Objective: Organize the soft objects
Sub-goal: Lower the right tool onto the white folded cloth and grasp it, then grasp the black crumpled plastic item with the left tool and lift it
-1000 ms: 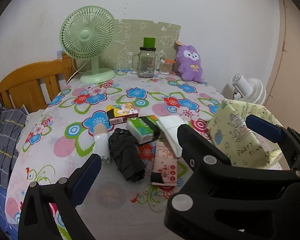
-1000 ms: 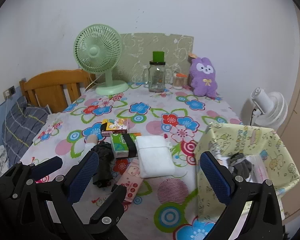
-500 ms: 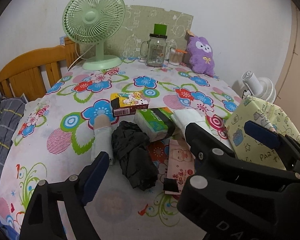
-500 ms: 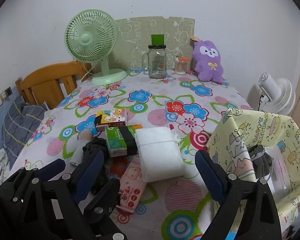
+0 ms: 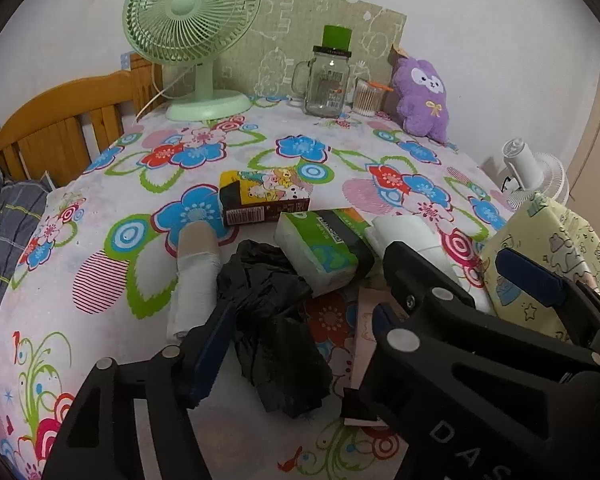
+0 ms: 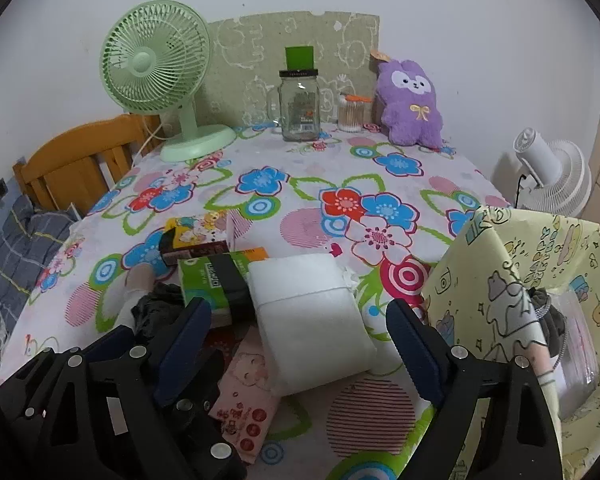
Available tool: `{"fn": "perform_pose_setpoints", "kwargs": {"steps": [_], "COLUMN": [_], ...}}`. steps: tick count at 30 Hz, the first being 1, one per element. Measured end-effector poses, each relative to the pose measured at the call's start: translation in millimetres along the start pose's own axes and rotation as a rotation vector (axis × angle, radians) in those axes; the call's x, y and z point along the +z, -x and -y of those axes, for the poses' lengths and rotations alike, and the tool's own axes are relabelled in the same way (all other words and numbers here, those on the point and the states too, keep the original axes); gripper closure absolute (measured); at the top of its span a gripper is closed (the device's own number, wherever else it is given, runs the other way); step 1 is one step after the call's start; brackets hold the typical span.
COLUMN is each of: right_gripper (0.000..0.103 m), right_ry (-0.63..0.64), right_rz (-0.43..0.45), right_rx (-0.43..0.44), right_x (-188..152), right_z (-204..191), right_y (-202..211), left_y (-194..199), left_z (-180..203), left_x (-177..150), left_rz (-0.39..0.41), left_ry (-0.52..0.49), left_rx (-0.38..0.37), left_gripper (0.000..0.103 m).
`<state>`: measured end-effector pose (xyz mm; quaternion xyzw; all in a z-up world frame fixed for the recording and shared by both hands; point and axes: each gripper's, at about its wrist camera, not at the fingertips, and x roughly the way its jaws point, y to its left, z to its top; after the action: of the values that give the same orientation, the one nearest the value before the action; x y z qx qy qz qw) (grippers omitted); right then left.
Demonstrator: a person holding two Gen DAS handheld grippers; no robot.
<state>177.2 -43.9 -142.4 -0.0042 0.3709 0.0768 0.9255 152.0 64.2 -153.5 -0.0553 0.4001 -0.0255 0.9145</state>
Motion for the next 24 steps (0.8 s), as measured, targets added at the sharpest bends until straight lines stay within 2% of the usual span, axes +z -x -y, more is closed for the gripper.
{"fn": "perform_pose_setpoints", "kwargs": {"steps": [3,7,9,10,11,12,14,17,22,24], "right_gripper": [0.013,0.022,0.033,0.042,0.042,0.043,0.057,0.072,0.086,0.089], "right_ry": [-0.003,-0.017,-0.024,-0.030,-0.036,-0.040,-0.030,-0.001,0.005,0.015], "right_rz": [-0.017,-0.050,-0.078,-0.102,-0.115,-0.113,-0.103,-0.094,-0.090,-0.085], "right_rx": [-0.004,-0.002,0.001,0.006,0.014,0.016,0.020,0.034,0.059,0.058], "right_x": [-0.7,-2.0,-3.6,-5.0,-6.1,-7.0,-6.9,-5.3,-3.8,-3.3], "right_z": [0.6,3.6,5.6,6.5,7.3,7.5,6.0,1.6,-1.0,-2.0], "right_y": [-7.5,-18.0,-24.1,-27.9,-30.6,-31.2,-29.3,-27.0,-22.8,-19.8], "left_y": [-3.5,-6.7,-9.3,-10.5,-11.4,-10.8,-10.8,-10.0,-6.3,-4.3], "left_z": [-0.2,-1.0,-1.4,-1.4,-1.1,-1.0,-1.9,-3.4,-4.2,-3.9], "left_x": [0.1,-0.5,-1.1,-1.5,-2.0,-2.3,-1.9,-1.4,-1.2,-1.3], "left_rz": [0.000,-0.001,-0.007,-0.011,-0.016,-0.012,-0.013,-0.015,-0.008,-0.007], "left_ry": [-0.004,-0.003,-0.002,-0.003,-0.004,-0.005,0.000,0.006,0.016,0.014], "left_rx": [0.015,0.042,0.058,0.062,0.065,0.066,0.066,0.063,0.084,0.082], "left_gripper": [0.042,0.054,0.059,0.059,0.060,0.060,0.063,0.068,0.075,0.078]}}
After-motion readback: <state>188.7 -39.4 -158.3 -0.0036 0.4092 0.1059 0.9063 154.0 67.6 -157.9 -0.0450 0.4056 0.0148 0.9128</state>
